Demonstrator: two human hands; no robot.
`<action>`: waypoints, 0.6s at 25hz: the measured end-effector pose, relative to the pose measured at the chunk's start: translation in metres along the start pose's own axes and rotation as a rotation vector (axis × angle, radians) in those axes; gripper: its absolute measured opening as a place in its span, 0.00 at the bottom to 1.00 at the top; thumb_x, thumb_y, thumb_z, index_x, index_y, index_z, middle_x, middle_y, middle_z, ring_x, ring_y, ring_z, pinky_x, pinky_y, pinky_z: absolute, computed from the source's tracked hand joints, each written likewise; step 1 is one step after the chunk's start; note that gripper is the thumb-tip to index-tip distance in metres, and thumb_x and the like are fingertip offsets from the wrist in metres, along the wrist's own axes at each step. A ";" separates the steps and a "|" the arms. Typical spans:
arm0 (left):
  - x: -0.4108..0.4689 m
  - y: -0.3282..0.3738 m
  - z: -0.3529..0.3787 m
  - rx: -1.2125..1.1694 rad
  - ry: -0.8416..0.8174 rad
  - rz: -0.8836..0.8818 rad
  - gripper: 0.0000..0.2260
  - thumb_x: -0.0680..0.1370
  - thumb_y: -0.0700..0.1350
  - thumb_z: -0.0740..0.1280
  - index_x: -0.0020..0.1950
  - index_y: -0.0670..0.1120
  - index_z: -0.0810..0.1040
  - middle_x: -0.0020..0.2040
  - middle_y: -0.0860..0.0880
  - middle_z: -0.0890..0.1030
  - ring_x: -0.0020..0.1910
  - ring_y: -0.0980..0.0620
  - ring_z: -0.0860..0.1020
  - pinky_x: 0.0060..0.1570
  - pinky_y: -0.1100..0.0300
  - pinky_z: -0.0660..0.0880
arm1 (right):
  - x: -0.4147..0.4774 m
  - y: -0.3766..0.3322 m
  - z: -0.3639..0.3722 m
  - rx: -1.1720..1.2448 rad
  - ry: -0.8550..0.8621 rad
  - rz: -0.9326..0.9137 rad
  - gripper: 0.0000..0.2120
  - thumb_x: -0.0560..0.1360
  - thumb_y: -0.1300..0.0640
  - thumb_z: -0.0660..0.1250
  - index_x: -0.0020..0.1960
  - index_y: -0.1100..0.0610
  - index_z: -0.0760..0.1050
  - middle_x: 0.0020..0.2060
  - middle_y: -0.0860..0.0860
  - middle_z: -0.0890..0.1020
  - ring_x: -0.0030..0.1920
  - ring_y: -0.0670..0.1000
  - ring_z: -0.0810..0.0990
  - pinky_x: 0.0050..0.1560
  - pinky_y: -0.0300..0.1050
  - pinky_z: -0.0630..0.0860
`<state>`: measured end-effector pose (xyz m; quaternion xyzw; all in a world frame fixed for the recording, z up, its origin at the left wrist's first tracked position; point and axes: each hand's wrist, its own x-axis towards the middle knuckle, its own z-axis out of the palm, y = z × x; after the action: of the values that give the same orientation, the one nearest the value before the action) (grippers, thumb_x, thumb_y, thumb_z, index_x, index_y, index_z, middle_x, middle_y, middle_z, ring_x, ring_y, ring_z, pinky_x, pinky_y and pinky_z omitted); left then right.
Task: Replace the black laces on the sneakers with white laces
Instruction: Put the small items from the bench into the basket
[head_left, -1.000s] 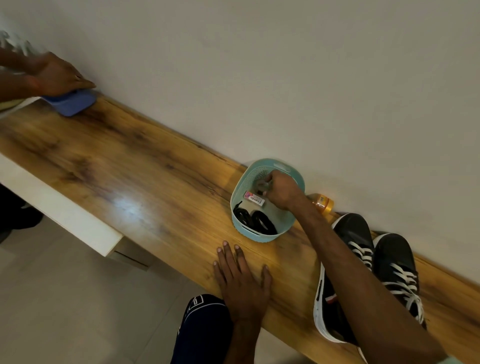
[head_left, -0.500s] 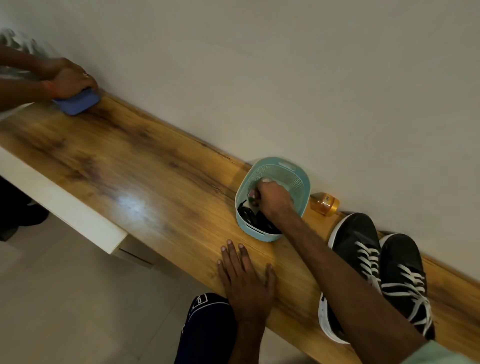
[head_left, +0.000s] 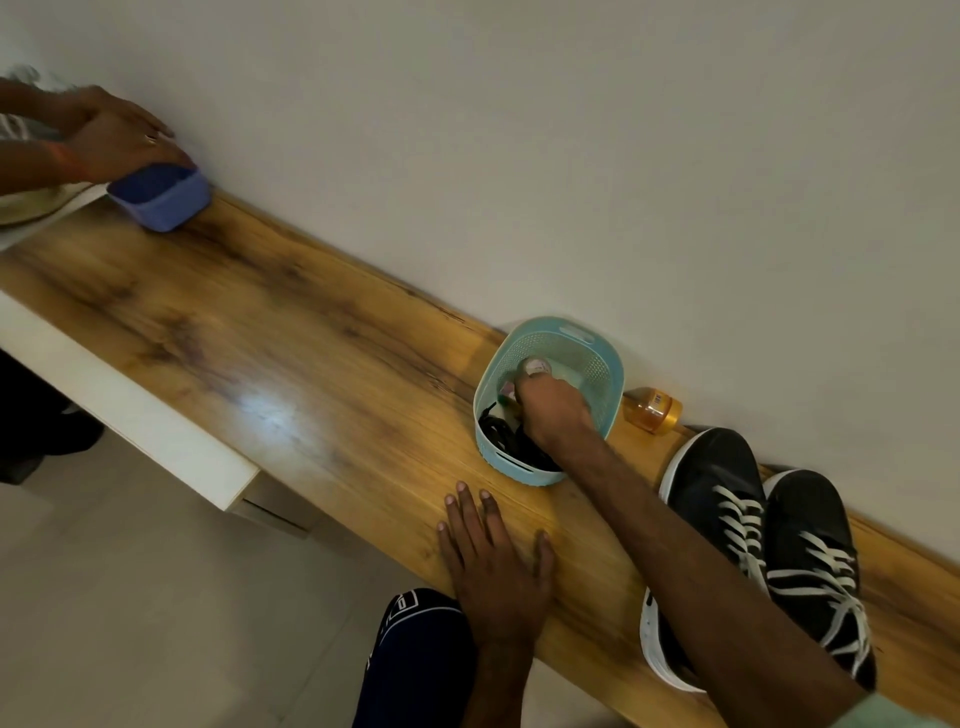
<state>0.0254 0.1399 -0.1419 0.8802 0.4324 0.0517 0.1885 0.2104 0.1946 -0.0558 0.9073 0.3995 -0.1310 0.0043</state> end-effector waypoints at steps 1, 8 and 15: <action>0.000 0.000 0.000 0.003 0.000 0.000 0.38 0.75 0.65 0.60 0.76 0.40 0.65 0.79 0.39 0.58 0.79 0.41 0.56 0.76 0.42 0.54 | 0.000 0.000 0.000 -0.035 -0.007 -0.014 0.17 0.78 0.64 0.65 0.66 0.57 0.73 0.56 0.58 0.81 0.54 0.60 0.81 0.49 0.53 0.78; 0.000 0.001 -0.001 0.002 0.005 -0.002 0.38 0.75 0.65 0.60 0.76 0.40 0.66 0.79 0.39 0.59 0.79 0.41 0.57 0.76 0.43 0.54 | 0.005 0.004 0.001 -0.115 0.019 -0.010 0.15 0.76 0.59 0.69 0.63 0.57 0.76 0.56 0.57 0.79 0.55 0.58 0.80 0.48 0.53 0.77; -0.001 0.000 -0.002 0.002 0.005 -0.003 0.38 0.75 0.65 0.59 0.77 0.41 0.65 0.79 0.39 0.58 0.79 0.41 0.56 0.76 0.43 0.54 | 0.006 0.012 0.000 -0.092 0.000 0.065 0.15 0.77 0.60 0.67 0.64 0.57 0.73 0.55 0.55 0.82 0.55 0.58 0.81 0.53 0.55 0.79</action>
<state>0.0244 0.1396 -0.1404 0.8796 0.4342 0.0534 0.1867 0.2228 0.1908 -0.0589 0.9186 0.3755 -0.1123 0.0500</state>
